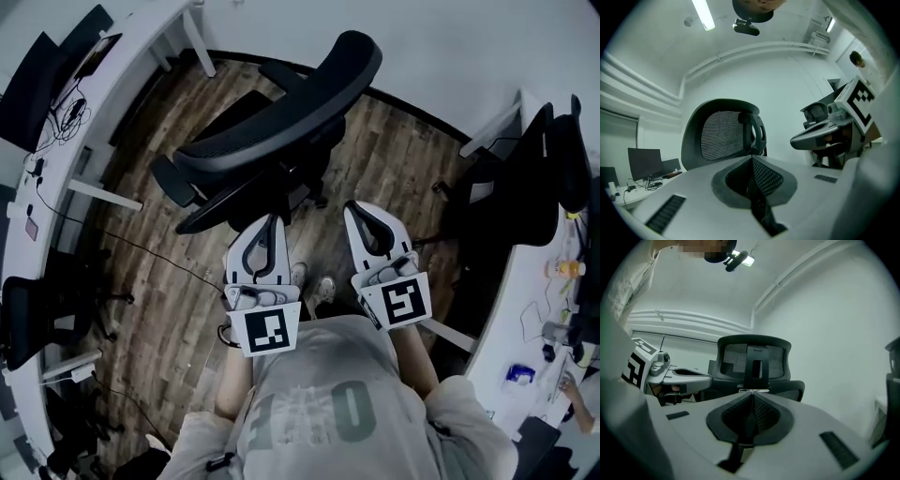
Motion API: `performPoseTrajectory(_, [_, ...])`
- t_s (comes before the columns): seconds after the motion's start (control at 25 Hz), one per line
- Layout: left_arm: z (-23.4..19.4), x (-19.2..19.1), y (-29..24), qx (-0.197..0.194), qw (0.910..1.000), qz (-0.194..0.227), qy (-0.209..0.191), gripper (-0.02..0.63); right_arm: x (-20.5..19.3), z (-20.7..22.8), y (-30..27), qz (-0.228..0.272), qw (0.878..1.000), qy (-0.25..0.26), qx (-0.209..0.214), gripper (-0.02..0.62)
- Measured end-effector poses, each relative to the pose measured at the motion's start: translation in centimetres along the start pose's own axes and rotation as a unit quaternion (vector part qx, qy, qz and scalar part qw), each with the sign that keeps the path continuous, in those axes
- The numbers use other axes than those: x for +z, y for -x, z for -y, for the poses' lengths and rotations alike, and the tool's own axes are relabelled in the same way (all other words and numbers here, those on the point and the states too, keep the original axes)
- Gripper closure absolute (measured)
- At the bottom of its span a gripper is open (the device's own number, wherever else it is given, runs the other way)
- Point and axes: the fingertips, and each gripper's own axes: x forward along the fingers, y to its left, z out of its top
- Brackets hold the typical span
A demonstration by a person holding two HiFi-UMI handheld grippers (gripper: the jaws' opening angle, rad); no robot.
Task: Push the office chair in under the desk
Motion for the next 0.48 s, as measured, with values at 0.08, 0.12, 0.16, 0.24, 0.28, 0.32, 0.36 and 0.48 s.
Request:
performPoseTrajectory(0.08, [-0.7, -0.1, -0.3, 0.009, 1.0, -0.003, -0.004, 0.591, 0.0, -0.1, -0.6, 0.0, 1.0, -0.005, 0.006, 0.572])
performPoseTrajectory(0.12, [-1.0, -0.1, -0.4, 0.014, 0.9999, -0.001, -0.001, 0.591, 0.2, 0.0, -0.8, 0.003, 1.0, -0.008, 0.01, 0.572])
performPoseTrajectory(0.16, [-1.4, -0.1, -0.7, 0.018, 0.9998, 0.001, 0.003, 0.591, 0.5, 0.1, -1.1, 0.006, 1.0, -0.014, 0.013, 0.572])
performPoseTrajectory(0.24, [-2.0, -0.3, -1.0, 0.021, 0.9996, -0.003, 0.018, 0.589, 1.3, 0.4, -1.4, 0.014, 0.999, -0.034, 0.023, 0.572])
performPoseTrajectory(0.28, [-2.3, -0.4, -1.2, 0.024, 0.9992, -0.008, 0.031, 0.588, 1.9, 0.5, -1.6, 0.019, 0.998, -0.046, 0.031, 0.571])
performPoseTrajectory(0.32, [-2.9, -0.4, -1.2, 0.028, 0.9986, -0.011, 0.045, 0.577, 2.7, 0.7, -1.9, 0.028, 0.997, -0.057, 0.041, 0.568])
performPoseTrajectory(0.36, [-3.5, -0.2, -1.2, 0.031, 0.9979, -0.014, 0.055, 0.53, 3.7, 0.8, -2.4, 0.037, 0.996, -0.066, 0.051, 0.512])
performPoseTrajectory(0.48, [-5.9, 0.0, -0.9, 0.048, 0.998, -0.032, 0.025, 0.413, 5.8, 1.3, -4.0, 0.057, 0.992, -0.085, 0.073, 0.339])
